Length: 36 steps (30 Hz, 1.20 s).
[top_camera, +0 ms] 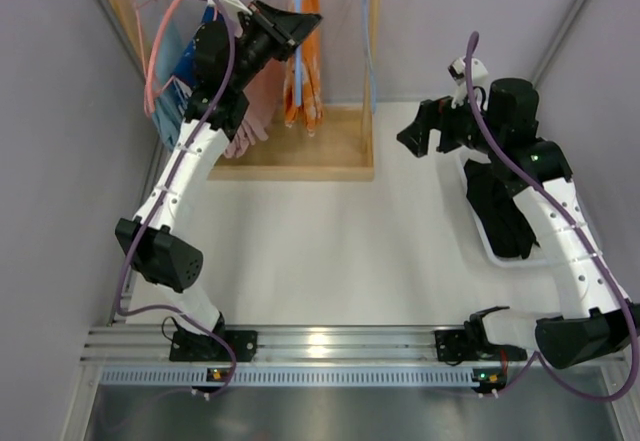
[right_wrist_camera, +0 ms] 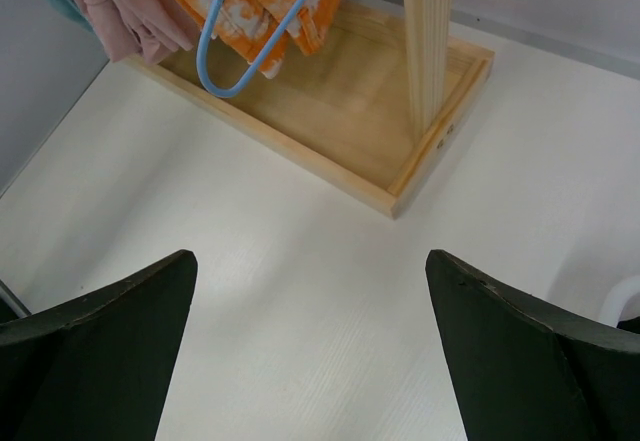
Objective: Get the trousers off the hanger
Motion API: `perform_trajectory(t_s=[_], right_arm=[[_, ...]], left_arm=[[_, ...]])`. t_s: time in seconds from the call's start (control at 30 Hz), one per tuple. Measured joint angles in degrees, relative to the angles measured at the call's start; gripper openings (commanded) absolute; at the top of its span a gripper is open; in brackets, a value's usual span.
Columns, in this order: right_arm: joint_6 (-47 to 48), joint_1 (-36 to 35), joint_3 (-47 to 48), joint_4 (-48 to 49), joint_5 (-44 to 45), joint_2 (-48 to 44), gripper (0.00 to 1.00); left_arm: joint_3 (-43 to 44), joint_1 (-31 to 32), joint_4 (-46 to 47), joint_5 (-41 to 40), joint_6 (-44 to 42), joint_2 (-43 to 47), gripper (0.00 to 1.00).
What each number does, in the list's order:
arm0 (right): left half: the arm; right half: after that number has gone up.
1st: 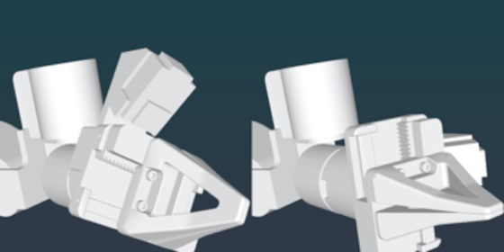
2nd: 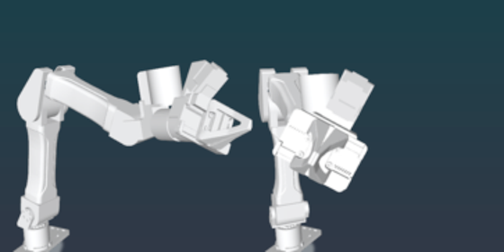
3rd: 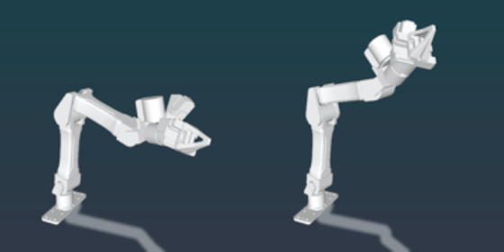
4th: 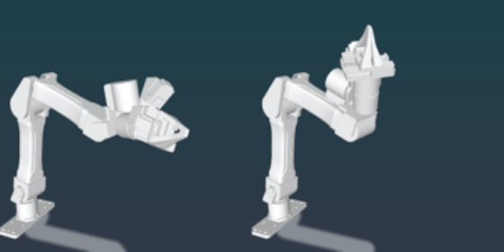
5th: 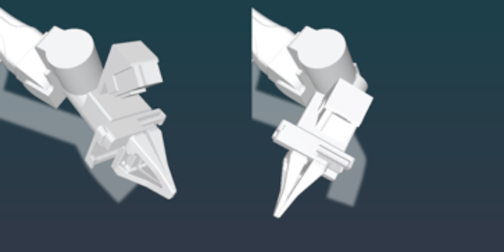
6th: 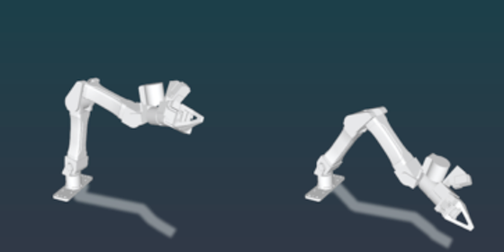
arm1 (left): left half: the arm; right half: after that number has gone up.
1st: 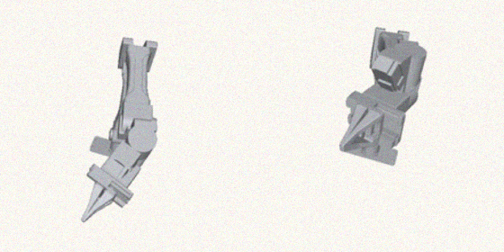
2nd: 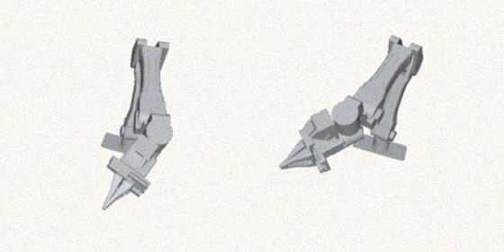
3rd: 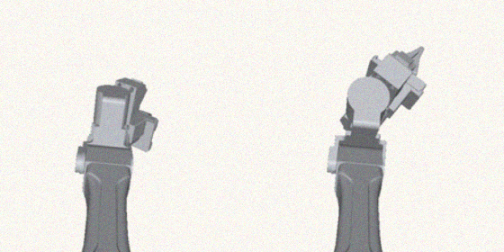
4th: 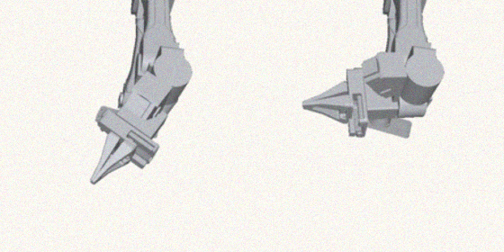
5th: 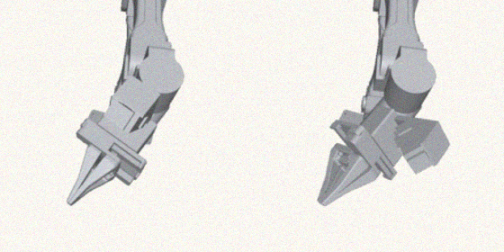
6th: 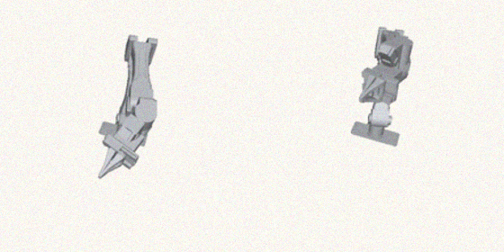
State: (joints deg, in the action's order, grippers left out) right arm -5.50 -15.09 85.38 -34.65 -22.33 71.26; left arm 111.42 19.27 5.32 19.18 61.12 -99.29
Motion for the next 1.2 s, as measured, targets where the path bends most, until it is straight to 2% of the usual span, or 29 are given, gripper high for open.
perform_trajectory(t_s=[0.17,0.43,0.83,0.97,1.2], right_arm=[[0.0,0.0,-0.3,0.3,0.0,-0.1,0.99],[1.1,0.0,-2.5,2.1,-2.2,-2.5,0.99],[1.5,-1.4,-10.7,15.7,-5.1,-8.2,0.99],[4.6,-6.6,-14.6,20.8,-2.0,-9.4,0.99],[13.5,-23.5,-23.0,31.4,7.8,-9.7,0.99]], left_arm=[[-1.4,0.4,0.6,0.0,0.1,1.1,0.00],[-13.9,1.2,2.3,0.6,0.7,11.0,0.00],[-25.0,3.4,1.6,0.8,3.4,24.1,0.00],[-28.1,3.5,1.1,0.7,3.9,26.6,0.00],[-33.3,3.5,-0.4,0.3,5.0,28.9,0.00]])
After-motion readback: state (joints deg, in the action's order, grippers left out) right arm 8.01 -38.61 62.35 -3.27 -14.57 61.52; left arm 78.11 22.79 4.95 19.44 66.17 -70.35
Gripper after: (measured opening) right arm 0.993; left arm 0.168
